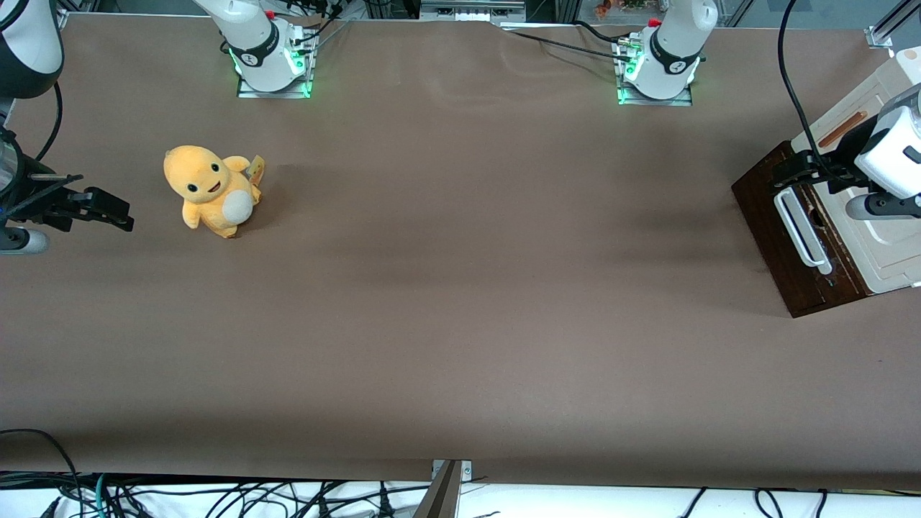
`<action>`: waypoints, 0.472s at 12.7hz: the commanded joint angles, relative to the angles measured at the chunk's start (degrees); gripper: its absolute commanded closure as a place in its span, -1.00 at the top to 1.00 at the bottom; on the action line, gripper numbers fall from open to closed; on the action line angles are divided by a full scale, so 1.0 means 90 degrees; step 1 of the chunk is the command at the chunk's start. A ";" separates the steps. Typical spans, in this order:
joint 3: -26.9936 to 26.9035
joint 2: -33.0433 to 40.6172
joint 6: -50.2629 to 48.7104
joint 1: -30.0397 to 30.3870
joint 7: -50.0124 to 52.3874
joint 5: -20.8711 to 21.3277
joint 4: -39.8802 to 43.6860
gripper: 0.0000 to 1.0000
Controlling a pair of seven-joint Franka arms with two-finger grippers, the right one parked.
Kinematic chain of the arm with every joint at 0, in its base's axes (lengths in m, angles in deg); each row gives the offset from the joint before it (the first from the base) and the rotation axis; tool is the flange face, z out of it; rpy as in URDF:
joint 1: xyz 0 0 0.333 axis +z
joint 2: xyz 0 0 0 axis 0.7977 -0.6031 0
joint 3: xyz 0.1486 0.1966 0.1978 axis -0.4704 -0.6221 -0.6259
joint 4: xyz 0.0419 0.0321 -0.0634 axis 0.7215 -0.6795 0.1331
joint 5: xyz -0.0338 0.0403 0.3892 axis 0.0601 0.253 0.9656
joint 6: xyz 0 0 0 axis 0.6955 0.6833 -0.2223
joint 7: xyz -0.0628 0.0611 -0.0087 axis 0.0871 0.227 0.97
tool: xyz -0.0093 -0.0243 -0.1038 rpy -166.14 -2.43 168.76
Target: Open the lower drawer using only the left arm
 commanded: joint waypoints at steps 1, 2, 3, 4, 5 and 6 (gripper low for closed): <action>0.0010 -0.0014 -0.0066 0.0046 -0.0124 -0.0099 0.0059 1.00; 0.0010 -0.0024 -0.0066 0.0046 -0.0124 -0.0099 0.0059 1.00; 0.0010 -0.0024 -0.0066 0.0046 -0.0124 -0.0099 0.0059 1.00; 0.0000 -0.0024 -0.0066 0.0056 -0.0124 -0.0099 0.0059 1.00; 0.0000 -0.0034 -0.0066 0.0056 -0.0095 -0.0089 0.0059 1.00; 0.0000 -0.0034 -0.0066 0.0056 -0.0075 -0.0089 0.0059 1.00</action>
